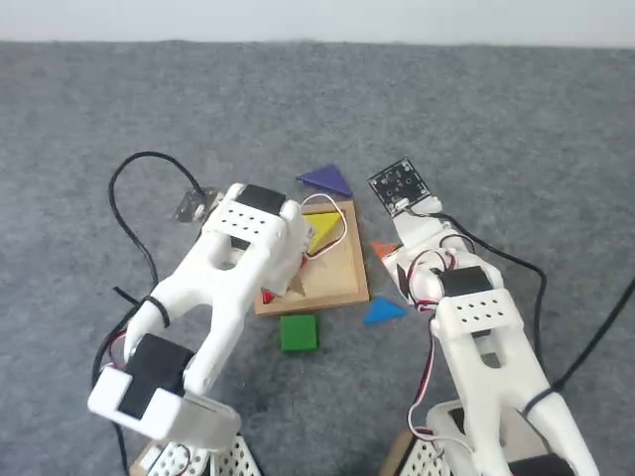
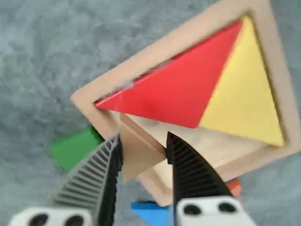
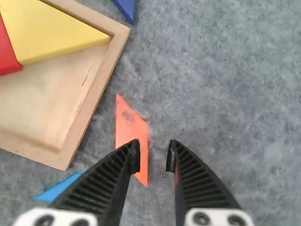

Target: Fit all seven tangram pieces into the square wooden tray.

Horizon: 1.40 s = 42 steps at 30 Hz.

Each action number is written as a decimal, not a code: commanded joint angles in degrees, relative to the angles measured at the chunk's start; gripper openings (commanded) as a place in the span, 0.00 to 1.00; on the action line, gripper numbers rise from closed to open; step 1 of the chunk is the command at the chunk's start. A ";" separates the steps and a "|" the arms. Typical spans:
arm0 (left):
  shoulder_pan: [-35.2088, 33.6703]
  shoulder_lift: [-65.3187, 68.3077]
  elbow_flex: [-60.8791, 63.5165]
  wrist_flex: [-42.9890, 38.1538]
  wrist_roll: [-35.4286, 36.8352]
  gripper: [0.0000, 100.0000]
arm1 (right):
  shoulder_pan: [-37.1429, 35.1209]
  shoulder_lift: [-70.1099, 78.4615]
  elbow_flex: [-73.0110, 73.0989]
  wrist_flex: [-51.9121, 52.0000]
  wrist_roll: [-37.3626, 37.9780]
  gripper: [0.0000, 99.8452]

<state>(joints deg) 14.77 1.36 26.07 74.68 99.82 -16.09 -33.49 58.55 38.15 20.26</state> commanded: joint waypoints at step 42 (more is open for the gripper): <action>1.85 -0.70 9.45 -12.84 29.45 0.02 | -7.34 -1.89 12.31 -22.46 3.25 0.26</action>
<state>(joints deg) 16.79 1.27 34.77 64.31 128.04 -23.56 -33.93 71.03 17.76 23.16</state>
